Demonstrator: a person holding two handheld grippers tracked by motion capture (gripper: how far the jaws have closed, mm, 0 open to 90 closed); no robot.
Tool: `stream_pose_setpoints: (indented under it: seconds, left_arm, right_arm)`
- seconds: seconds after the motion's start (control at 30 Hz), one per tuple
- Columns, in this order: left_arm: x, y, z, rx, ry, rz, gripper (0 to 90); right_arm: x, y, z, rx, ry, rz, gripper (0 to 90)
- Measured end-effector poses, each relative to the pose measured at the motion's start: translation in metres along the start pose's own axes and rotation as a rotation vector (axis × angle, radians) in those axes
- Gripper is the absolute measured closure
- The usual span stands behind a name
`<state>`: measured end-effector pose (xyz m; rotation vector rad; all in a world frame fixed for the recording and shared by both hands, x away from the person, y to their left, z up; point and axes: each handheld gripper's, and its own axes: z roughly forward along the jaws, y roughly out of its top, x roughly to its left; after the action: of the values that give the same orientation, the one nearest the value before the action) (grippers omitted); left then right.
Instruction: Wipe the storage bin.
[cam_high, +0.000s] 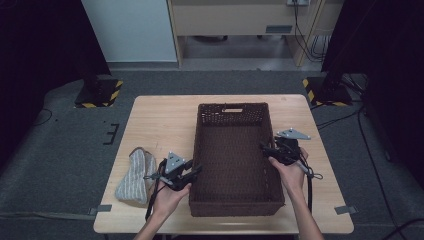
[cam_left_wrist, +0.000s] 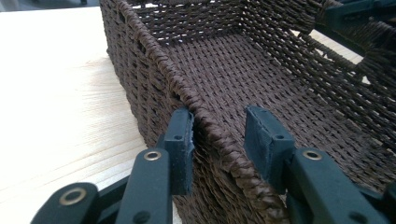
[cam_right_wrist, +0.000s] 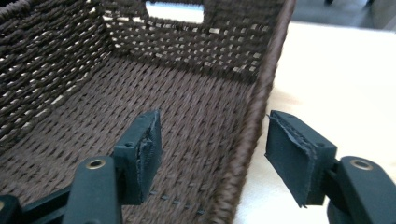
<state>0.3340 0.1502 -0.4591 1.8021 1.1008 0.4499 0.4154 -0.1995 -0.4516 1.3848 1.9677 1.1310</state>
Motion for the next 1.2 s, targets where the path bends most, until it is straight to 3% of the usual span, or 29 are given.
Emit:
stream_pose_setpoints:
  seconds: [0.03, 0.2, 0.33, 0.57, 0.7, 0.8, 1.0, 1.2]
  left_arm:
    - [0.001, 0.0, 0.0, -0.004, -0.005, 0.011, 60.8]
    - [0.003, 0.003, -0.001, -0.006, 0.001, 0.04, 54.4]
    - [0.004, 0.004, -0.001, -0.011, -0.004, 0.064, 52.2]
    - [0.012, 0.016, -0.015, -0.081, 0.004, 0.03, 44.5]
    - [0.031, 0.02, -0.027, -0.103, 0.044, 0.002, 42.5]
    - [0.052, 0.019, -0.037, -0.102, 0.114, 0.004, 42.2]
    - [0.098, 0.006, -0.051, -0.04, 0.267, -0.029, 40.5]
    - [0.127, -0.011, -0.056, 0.01, 0.319, -0.071, 37.4]
  right_arm:
    - [0.0, -0.001, 0.001, 0.011, 0.013, 0.015, 36.9]
    - [0.004, -0.003, 0.005, 0.056, -0.015, -0.025, 40.4]
    - [0.002, -0.007, 0.005, 0.04, -0.014, -0.001, 44.3]
    - [0.006, -0.008, 0.004, 0.053, -0.056, -0.022, 52.1]
    - [0.004, -0.008, 0.003, 0.054, -0.06, -0.026, 57.3]
    - [0.0, -0.008, 0.003, 0.048, -0.043, -0.019, 56.1]
    - [0.0, -0.01, 0.002, 0.055, -0.025, -0.025, 52.6]
    - [0.0, -0.012, -0.001, 0.045, 0.001, -0.037, 46.6]
